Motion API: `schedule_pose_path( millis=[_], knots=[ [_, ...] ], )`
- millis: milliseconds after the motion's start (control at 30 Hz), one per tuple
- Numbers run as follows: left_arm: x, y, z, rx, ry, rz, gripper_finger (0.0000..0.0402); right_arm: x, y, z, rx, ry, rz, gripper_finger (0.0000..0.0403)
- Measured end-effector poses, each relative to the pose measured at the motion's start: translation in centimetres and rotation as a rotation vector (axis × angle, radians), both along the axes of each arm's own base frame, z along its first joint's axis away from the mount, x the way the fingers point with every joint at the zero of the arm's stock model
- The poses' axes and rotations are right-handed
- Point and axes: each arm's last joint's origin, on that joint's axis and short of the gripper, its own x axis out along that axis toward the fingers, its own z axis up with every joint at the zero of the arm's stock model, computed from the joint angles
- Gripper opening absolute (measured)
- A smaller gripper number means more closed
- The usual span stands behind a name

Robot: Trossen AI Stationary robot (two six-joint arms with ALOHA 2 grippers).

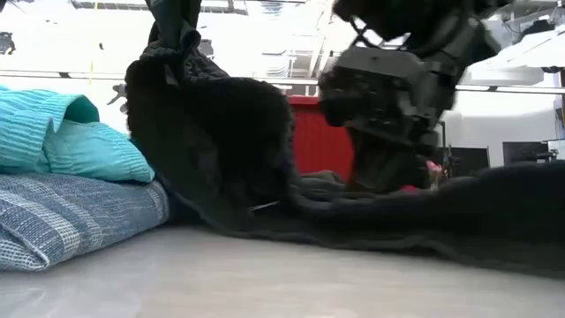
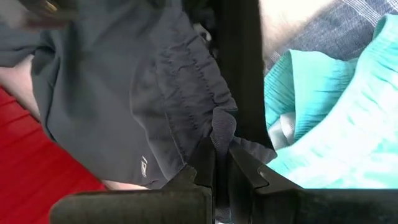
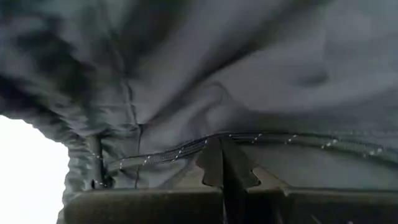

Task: Fold Laundry from Bin
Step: Fold the black shorts from the red organizer bin

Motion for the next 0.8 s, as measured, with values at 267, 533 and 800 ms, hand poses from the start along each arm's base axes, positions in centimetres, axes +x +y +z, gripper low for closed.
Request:
schedule_pose_path(
  millis=[267, 533, 800],
  knots=[
    [0.1, 0.0, 1.7, -0.020, -0.047, 0.000, 0.0000, 4.2, -1.7, 0.0, -0.028, -0.041, 0.060, 0.0014],
    [0.2, -0.3, 8.8, -0.158, -0.336, 0.022, 0.0000, 5.0, -3.6, 0.0, -0.055, -0.051, 0.062, 0.0014],
    [0.3, -0.5, 8.7, -0.207, -0.354, -0.013, 0.0000, 4.2, -3.9, 3.0, -0.071, -0.088, 0.068, 0.0021]
  ],
)
